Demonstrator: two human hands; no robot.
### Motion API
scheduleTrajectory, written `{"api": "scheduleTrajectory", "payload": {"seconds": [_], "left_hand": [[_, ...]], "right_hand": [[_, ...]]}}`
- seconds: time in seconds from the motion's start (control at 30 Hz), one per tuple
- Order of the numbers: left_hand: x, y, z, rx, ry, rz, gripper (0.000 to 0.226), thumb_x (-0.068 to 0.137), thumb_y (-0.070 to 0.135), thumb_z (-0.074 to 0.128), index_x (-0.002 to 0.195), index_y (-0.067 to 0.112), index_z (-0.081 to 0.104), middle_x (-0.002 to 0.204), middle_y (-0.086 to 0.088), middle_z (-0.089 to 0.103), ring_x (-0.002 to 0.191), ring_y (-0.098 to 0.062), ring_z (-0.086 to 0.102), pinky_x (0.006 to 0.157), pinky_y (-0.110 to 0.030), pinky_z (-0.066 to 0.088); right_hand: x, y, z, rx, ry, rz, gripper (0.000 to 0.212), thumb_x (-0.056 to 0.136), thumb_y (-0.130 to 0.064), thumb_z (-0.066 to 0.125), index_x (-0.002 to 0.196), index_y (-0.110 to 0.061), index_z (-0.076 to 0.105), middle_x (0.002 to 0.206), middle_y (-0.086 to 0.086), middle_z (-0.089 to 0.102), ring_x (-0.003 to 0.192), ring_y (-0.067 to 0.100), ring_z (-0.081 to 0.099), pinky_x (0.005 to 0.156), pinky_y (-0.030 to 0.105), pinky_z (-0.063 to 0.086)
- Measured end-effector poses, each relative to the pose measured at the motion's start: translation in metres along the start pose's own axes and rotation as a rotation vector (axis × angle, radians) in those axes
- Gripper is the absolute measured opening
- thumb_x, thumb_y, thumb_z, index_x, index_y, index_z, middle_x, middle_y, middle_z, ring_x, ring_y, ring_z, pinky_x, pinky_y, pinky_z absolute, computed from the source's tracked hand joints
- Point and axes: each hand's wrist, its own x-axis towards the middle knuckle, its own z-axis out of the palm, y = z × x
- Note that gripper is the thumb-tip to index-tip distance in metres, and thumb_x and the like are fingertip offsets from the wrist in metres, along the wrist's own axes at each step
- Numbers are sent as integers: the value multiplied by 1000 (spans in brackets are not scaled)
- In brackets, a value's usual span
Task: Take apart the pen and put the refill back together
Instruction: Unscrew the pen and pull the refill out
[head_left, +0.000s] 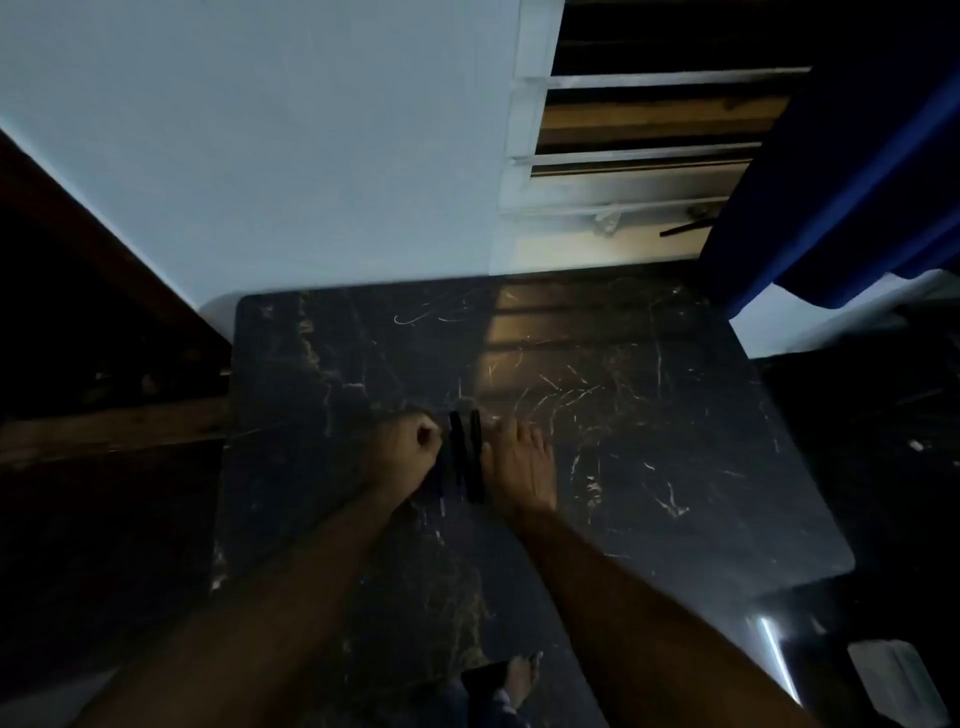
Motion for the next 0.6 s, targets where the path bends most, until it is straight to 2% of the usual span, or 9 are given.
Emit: {"api": "scheduleTrajectory", "payload": {"seconds": [0.1, 0.23, 0.33, 0.4, 0.53, 0.6], "left_hand": [[6, -3, 3, 33, -41, -7, 6, 93, 22, 74, 92, 26, 79, 88, 7, 78, 77, -15, 70, 70, -32, 57], [6, -1, 5, 63, -79, -46, 3, 92, 27, 75, 90, 27, 78, 88, 7, 78, 77, -15, 70, 66, -26, 49], [6, -3, 6, 64, -88, -62, 3, 92, 26, 75, 90, 26, 78, 89, 5, 79, 72, -10, 60, 66, -25, 43], [9, -4, 6, 31, -88, -65, 4, 93, 23, 75, 90, 25, 77, 90, 4, 79, 74, -11, 63, 67, -25, 44], [20, -4, 4, -56, -76, -130, 5, 95, 20, 75, 95, 24, 79, 96, 3, 79, 86, -16, 72, 74, -29, 56], [24, -5, 3, -97, -43, -157, 6, 96, 19, 75, 99, 22, 80, 98, 0, 81, 89, -18, 74, 75, -28, 55]], "right_hand": [[0, 0, 13, 35, -48, 53, 47, 109, -30, 52, 151, -11, 47, 153, 16, 57, 141, 33, 53, 117, 49, 44], [1, -2, 24, 34, -69, 51, 45, 108, -32, 53, 150, -13, 50, 146, 15, 63, 135, 32, 58, 113, 47, 48], [1, -4, 26, 37, -53, 57, 43, 108, -32, 53, 147, -14, 53, 142, 14, 66, 133, 32, 60, 112, 47, 48], [1, -4, 28, 46, -47, 63, 43, 108, -32, 53, 147, -14, 53, 141, 15, 66, 132, 32, 60, 111, 47, 49], [2, -2, 29, 29, -27, 52, 40, 109, -32, 53, 146, -16, 55, 140, 13, 67, 130, 30, 62, 108, 47, 51], [1, -2, 30, 15, -27, 38, 40, 109, -33, 52, 146, -17, 56, 140, 11, 67, 129, 29, 62, 108, 47, 51]]}}
